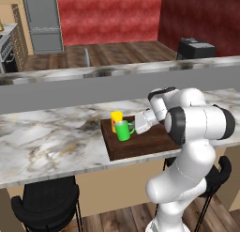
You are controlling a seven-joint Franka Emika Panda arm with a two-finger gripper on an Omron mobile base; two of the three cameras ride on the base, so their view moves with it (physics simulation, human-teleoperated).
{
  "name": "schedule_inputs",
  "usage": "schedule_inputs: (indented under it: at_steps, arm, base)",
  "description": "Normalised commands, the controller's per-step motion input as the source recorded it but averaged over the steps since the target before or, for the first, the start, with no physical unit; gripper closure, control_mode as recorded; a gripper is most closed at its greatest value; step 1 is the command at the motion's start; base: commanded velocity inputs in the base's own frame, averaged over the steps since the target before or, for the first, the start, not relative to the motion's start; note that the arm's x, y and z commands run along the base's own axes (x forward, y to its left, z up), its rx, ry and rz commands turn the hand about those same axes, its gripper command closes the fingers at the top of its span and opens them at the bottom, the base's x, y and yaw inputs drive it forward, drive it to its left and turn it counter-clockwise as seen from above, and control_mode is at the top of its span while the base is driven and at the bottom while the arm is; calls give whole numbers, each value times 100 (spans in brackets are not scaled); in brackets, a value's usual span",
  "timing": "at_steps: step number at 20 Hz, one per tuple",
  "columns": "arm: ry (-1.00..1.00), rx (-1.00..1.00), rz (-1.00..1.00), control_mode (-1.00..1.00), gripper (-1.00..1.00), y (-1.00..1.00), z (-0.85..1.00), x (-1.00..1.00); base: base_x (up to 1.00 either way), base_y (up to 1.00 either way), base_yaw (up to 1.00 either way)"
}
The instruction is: There is a tray on the dining counter. Grab the cup, mug, and pitcher and place them on the tray. The pitcher may be placed next to the tray if it cannot fit the tray.
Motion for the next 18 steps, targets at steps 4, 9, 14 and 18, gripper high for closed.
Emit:
schedule_inputs:
  at_steps: [4,9,14,18]
  arm:
    - [0,0,6,-100,100,0,-11,0]
    - [0,0,4,-100,100,0,-10,-1]
    - [0,0,3,-100,100,0,-5,-8]
    - [0,0,1,-100,100,0,-6,-11]
  base:
    - [0,0,0]
    - [0,0,0]
    - [0,0,0]
    - [0,0,0]
